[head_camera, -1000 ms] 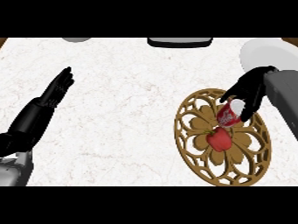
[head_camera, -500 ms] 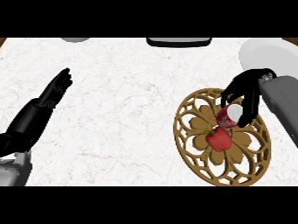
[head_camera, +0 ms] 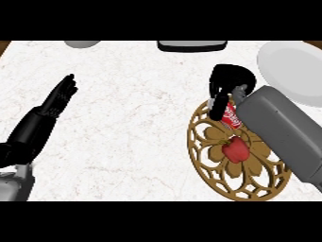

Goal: Pick the can from the placemat and place it in the plate

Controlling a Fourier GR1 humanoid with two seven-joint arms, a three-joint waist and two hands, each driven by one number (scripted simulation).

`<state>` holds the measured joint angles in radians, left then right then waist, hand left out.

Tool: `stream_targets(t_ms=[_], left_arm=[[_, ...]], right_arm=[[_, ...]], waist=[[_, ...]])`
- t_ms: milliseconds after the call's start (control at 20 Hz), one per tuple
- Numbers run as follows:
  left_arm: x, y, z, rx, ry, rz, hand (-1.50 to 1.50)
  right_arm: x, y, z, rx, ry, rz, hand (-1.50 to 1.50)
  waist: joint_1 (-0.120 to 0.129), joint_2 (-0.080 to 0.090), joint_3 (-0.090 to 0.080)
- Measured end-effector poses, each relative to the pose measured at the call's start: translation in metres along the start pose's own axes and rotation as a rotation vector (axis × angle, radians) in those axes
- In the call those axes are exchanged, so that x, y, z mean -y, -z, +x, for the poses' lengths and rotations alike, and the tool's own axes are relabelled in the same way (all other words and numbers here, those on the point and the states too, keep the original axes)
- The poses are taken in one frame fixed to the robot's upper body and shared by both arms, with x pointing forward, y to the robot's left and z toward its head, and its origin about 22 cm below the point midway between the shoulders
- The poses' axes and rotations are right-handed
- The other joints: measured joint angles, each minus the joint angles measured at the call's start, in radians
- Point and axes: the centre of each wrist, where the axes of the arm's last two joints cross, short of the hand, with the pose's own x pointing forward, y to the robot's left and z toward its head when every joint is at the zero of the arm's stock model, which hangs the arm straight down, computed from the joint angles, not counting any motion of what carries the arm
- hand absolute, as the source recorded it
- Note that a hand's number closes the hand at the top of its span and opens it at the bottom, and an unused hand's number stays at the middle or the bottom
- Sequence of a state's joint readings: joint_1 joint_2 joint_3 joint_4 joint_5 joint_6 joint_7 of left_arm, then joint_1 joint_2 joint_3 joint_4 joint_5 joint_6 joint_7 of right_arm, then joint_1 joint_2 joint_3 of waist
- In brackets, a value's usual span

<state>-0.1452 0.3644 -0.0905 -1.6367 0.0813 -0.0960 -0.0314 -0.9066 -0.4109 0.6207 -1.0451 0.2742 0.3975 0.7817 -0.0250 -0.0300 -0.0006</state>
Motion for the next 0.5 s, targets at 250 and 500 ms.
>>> stream_targets(t_ms=[250,500], left_arm=[[-0.005,-0.001,0.0,-0.008,0.005,0.019,0.0],[-0.002,-0.001,0.003,-0.001,0.009,0.011,0.0]], right_arm=[[-0.032,-0.026,0.022,0.022,-0.006,-0.327,1.5],[-0.051,-0.064,0.021,0.03,0.027,-0.52,1.5]], waist=[[-0.015,0.006,0.001],[-0.01,0.014,0.001]])
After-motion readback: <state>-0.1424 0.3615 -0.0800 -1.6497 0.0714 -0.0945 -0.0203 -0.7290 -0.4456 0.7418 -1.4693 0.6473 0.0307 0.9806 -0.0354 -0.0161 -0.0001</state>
